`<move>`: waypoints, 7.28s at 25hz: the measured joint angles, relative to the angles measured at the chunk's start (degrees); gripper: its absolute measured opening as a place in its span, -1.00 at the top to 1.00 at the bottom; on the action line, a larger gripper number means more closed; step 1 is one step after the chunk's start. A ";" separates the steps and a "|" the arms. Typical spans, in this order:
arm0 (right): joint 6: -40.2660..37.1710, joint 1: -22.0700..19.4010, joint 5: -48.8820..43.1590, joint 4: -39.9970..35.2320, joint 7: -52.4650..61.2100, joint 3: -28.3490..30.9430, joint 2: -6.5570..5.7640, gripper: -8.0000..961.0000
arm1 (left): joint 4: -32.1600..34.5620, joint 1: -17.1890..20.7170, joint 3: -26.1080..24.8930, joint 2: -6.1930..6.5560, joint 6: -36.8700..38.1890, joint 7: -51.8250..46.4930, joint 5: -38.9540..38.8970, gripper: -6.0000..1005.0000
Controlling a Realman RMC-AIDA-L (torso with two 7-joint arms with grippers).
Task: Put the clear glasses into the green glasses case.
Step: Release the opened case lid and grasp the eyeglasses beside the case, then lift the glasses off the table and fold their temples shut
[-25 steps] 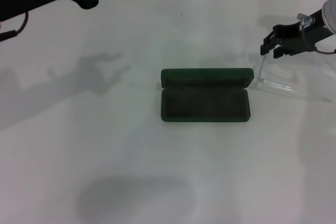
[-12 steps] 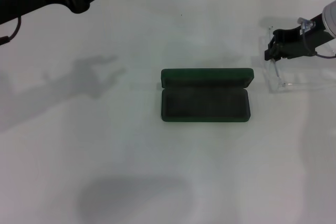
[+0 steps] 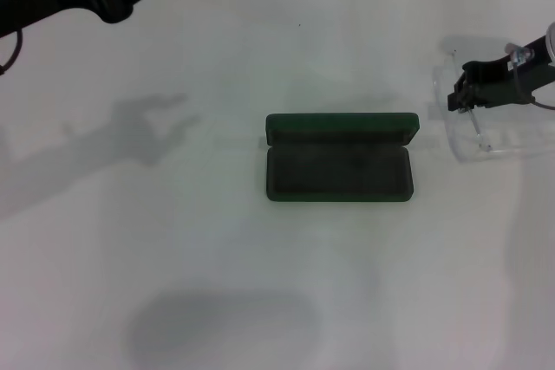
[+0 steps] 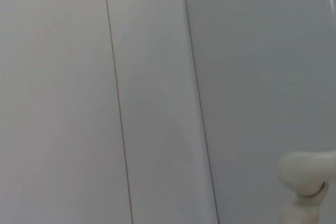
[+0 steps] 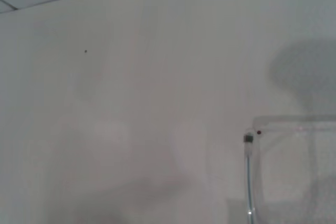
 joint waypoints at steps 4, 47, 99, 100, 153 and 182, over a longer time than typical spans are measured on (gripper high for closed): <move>-2.15 -2.47 0.44 -4.26 -0.15 -0.03 0.90 0.79 | 0.00 0.25 -0.89 -0.08 0.79 -0.31 -1.29 0.36; -30.61 -35.11 54.00 -61.46 -58.19 -18.36 2.84 0.85 | -15.00 -3.77 -10.70 -1.39 13.68 -8.10 -10.80 0.40; -17.31 -32.89 74.91 -39.88 -103.72 -39.65 3.10 0.85 | -32.79 -8.91 -1.16 -1.02 23.35 2.32 -10.86 0.89; -17.31 -32.89 74.91 -39.85 -103.73 -39.65 3.10 0.85 | -32.80 -8.83 -1.14 -1.01 23.38 2.32 -10.86 0.89; -17.20 -32.86 76.90 -37.50 -105.43 -40.91 3.09 0.85 | -39.51 -14.62 -0.09 -0.47 27.74 1.41 -3.39 0.89; -17.83 -32.85 78.70 -35.39 -106.75 -41.05 3.09 0.88 | -40.39 -14.11 -0.77 -0.51 28.61 1.88 -2.10 0.89</move>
